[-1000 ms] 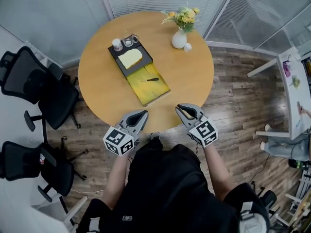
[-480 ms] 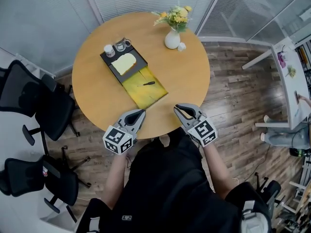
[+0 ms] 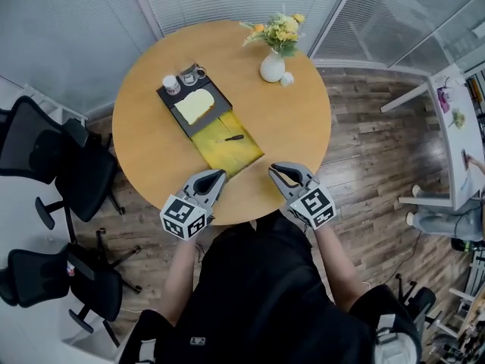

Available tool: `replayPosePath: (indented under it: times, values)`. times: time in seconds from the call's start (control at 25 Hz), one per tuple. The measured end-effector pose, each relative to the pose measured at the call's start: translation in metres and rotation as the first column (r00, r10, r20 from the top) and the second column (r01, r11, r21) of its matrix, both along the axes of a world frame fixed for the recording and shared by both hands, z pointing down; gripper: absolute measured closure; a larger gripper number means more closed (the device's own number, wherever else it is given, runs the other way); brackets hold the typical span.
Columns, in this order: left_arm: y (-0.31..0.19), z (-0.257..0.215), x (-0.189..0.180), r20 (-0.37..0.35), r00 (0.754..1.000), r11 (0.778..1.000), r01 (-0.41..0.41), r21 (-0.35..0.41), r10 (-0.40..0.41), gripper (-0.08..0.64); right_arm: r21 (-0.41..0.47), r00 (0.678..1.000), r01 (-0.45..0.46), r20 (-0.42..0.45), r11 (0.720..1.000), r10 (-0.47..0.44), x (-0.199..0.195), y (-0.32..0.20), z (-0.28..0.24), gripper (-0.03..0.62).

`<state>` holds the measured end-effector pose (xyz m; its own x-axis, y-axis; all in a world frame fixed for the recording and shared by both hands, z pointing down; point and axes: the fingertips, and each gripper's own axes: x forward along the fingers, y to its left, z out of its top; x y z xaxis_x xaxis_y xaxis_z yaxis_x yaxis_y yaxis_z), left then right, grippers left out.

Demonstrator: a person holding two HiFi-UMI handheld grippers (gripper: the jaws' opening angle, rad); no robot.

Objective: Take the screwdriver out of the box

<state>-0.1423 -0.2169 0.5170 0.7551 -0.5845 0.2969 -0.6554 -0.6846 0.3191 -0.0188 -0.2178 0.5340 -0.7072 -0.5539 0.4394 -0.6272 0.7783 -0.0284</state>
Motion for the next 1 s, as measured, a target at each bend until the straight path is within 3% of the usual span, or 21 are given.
replayPosePath:
  times: [0.8,1.0]
  values:
    - [-0.064,0.057,0.021,0.153,0.987,0.995,-0.047,-0.083,0.059,0.551,-0.078,0.998,0.052,0.032,0.996,-0.05,0.002,-0.046,0.026,0.568]
    - [-0.077,0.076,0.029,0.246,0.966,0.994,-0.058,-0.096,0.08,0.458,-0.098,0.998,0.059,0.042,0.993,-0.055,0.003,-0.057,0.036,0.568]
